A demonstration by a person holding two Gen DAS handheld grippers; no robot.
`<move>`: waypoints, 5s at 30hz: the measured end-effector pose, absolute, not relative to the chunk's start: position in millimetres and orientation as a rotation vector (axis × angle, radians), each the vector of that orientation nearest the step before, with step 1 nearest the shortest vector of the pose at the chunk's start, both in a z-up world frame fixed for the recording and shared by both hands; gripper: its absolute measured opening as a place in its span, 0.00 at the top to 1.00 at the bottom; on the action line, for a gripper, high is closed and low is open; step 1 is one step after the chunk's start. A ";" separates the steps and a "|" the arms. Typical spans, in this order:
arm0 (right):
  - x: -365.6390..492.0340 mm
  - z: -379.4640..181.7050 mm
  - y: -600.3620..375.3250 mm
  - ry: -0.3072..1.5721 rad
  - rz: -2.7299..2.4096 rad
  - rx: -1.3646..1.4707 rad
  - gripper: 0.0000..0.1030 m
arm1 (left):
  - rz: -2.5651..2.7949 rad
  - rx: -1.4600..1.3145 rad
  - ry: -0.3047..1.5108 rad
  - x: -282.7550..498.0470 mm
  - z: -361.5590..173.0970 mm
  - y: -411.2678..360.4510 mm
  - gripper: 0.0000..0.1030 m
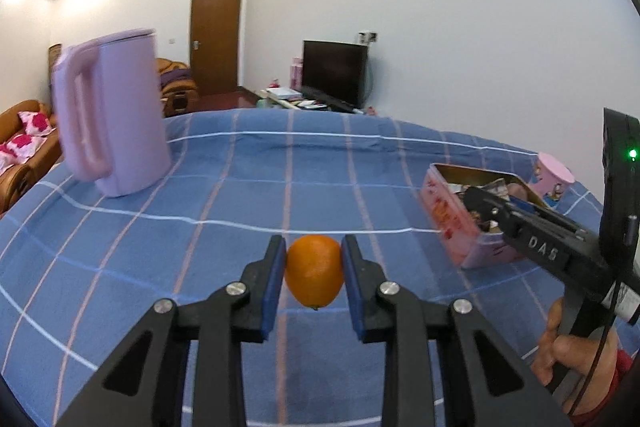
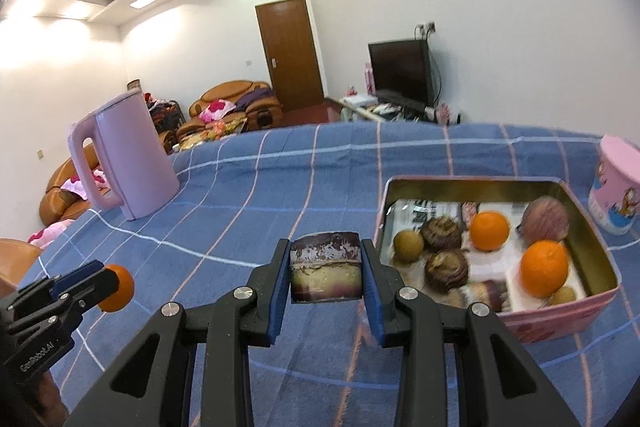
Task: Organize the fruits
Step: 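Carry the orange and the jar toward the tin with both grippers, then lower the orange and the jar into the tin with both grippers, then open the left gripper to drop the orange while the right releases the jar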
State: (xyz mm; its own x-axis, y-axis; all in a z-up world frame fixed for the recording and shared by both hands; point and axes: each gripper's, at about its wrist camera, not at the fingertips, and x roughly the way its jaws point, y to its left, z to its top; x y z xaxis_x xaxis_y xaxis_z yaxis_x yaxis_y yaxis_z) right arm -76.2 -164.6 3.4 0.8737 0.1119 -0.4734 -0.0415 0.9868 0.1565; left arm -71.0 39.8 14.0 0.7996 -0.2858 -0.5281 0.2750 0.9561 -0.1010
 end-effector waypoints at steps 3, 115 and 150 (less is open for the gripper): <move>-79.4 4.1 -170.5 0.494 0.066 0.129 0.66 | -0.337 -0.004 0.561 -65.4 18.1 20.6 0.71; -44.3 3.5 -349.6 0.509 0.014 0.306 0.39 | -0.464 0.001 0.649 15.7 -2.4 -188.2 0.71; -93.2 20.9 -345.0 0.310 -0.259 0.198 0.38 | -0.282 0.019 0.429 -27.7 17.7 -162.7 0.00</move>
State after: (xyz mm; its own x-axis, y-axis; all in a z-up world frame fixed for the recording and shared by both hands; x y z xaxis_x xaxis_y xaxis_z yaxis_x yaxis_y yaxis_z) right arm -93.2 -345.0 20.9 0.9200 -0.2199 -0.3244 0.2801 0.9479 0.1518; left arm -27.7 -162.7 17.7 0.8709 -0.2656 -0.4134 0.2734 0.9610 -0.0415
